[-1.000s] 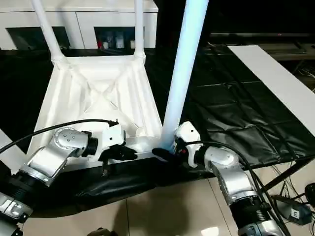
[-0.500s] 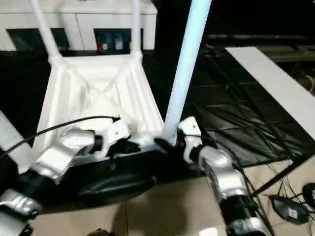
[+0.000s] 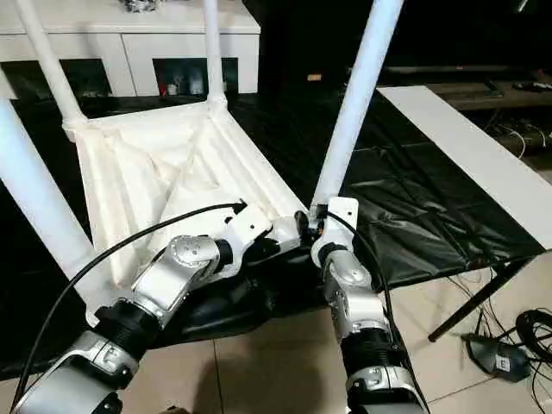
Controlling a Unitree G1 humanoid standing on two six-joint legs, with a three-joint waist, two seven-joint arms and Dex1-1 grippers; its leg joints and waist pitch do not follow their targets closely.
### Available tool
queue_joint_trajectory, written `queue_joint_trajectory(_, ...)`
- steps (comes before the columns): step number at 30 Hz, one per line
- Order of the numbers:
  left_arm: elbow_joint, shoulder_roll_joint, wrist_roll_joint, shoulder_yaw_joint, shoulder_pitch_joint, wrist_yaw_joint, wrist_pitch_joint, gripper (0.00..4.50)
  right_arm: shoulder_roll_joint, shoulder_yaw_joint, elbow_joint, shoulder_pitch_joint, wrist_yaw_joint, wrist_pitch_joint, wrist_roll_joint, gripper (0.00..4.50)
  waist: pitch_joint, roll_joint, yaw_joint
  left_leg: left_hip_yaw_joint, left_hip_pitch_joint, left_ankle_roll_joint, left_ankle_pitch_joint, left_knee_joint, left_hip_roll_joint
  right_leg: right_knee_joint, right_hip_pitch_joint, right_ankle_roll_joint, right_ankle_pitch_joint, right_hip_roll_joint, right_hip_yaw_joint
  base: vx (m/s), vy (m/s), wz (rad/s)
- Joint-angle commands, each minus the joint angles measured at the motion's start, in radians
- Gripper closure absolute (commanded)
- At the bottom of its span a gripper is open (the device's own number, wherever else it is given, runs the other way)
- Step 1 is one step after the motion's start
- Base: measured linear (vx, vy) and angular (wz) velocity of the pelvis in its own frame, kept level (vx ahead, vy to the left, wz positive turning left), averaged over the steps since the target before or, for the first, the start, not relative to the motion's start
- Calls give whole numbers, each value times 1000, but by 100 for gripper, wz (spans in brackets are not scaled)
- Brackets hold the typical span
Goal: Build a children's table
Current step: Rotate leg to tighten
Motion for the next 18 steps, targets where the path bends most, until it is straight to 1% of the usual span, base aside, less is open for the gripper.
queue_joint_trajectory(1, 33, -19, 10, -6, -34, 67, -47, 450, 76, 80, -12, 5, 106, 3, 22, 79, -42, -4, -13, -68, 22, -60, -623, -99, 67, -92, 3, -60, -600, -69, 15, 0, 0, 0)
queue_joint_trajectory(2, 33, -9, 14, -4, -35, 61, -51, 450, 68, 79, -14, 5, 106, -4, 17, 79, -46, -2, -17, -73, 6, -62, -591, -105, 70, -84, 16, -62, -578, -73, 16, 4, 10, -23)
queue_joint_trajectory(3, 34, 2, 17, -4, -36, 53, -58, 450, 59, 82, -21, 7, 109, -9, 12, 59, -50, 2, -17, -74, 5, -64, -581, -105, 71, -81, 17, -70, -552, -74, 16, -1, 5, -22)
queue_joint_trajectory(4, 35, 9, 19, -3, -36, 48, -62, 450, 52, 87, -29, 8, 109, -13, 6, 59, -48, 4, -26, -76, 5, -66, -589, -107, 71, -81, 15, -87, -511, -71, 12, -1, 5, -22)
queue_joint_trajectory(5, 34, 20, 19, 1, -34, 40, -68, 450, 34, 100, -45, 13, 103, -20, -17, 47, -48, 4, -29, -77, 4, -66, -595, -107, 71, -81, 15, -94, -500, -71, 10, 0, 0, 0)
queue_joint_trajectory(6, 34, 23, 19, 3, -34, 37, -70, 450, 29, 104, -49, 14, 100, -22, -24, 33, -49, 1, -32, -77, 2, -64, -590, -105, 70, -81, 15, -107, -485, -73, 11, 0, 0, 0)
queue_joint_trajectory(7, 24, 40, 19, 2, -27, 11, -80, 450, 8, 112, -77, 22, 101, -29, -40, 33, -53, 1, -27, -72, 7, -56, -561, -99, 71, -81, 10, -123, -457, -76, 16, 0, 0, 0)
queue_joint_trajectory(8, 11, 56, 19, -2, -18, -19, -90, 450, -10, 108, -108, 32, 114, -25, -37, 15, -54, -1, -21, -63, 11, -42, -521, -95, 70, -80, 4, -139, -411, -75, 22, 0, 0, 0)
queue_joint_trajectory(9, 11, 57, 19, -2, -18, -21, -90, 450, -11, 108, -109, 32, 114, -24, -37, 15, -52, -2, -16, -57, 8, -26, -487, -95, 69, -79, 5, -148, -392, -74, 24, 0, 0, 0)
queue_joint_trajectory(10, 6, 67, 18, -6, -14, -36, -99, 450, -20, 104, -125, 37, 124, -19, -37, 15, -50, -2, -14, -55, 9, -21, -480, -94, 70, -80, 2, -151, -393, -74, 25, 0, 0, 0)
queue_joint_trajectory(11, -4, 80, 16, -11, -7, -60, -105, 450, -36, 103, -142, 43, 141, -15, -39, 15, -50, -1, -12, -56, 11, -19, -477, -93, 70, -80, 2, -151, -398, -74, 24, 0, 0, 0)
queue_joint_trajectory(12, -21, 104, 11, -23, 5, -106, -121, 450, -61, 103, -168, 53, 167, -7, -44, 15, -50, 1, -10, -55, 12, -18, -472, -94, 73, -78, 2, -154, -395, -72, 25, 0, 0, 0)
queue_joint_trajectory(13, -38, 130, 6, -37, 18, -158, -138, 450, -87, 104, -195, 63, 196, 0, -49, 15, -50, 0, -8, -57, 6, -18, -456, -98, 75, -73, 10, -153, -377, -71, 24, 0, 0, 0)
queue_joint_trajectory(14, -52, 147, 3, -45, 28, -187, -135, 450, -107, 112, -213, 71, 233, 13, -43, 15, -52, 2, -2, -56, 8, -20, -442, -98, 79, -68, 10, -156, -349, -70, 25, 0, 0, 0)
queue_joint_trajectory(15, -59, 158, 0, -50, 33, -203, -132, 450, -120, 119, -224, 76, 258, 21, -36, 15, -51, 2, 0, -53, 13, -20, -441, -97, 79, -67, 5, -161, -340, -68, 27, 0, 0, 0)
queue_joint_trajectory(16, -63, 163, -1, -53, 35, -213, -133, 450, -127, 122, -230, 79, 268, 24, -35, 15, -49, 2, 5, -48, 17, -20, -448, -96, 76, -68, 0, -165, -343, -65, 28, 0, 0, 0)
queue_joint_trajectory(17, -86, 195, -8, -69, 50, -270, -131, 450, -168, 137, -262, 95, 324, 37, -28, 15, -48, 4, 11, -47, 23, -22, -453, -95, 77, -70, -2, -164, -353, -66, 29, 0, 0, 0)
queue_joint_trajectory(18, -98, 212, -12, -75, 58, -297, -128, 450, -190, 141, -280, 104, 350, 47, -18, 15, -48, 3, 13, -46, 23, -24, -449, -95, 78, -65, -2, -164, -346, -66, 32, 0, 0, 0)
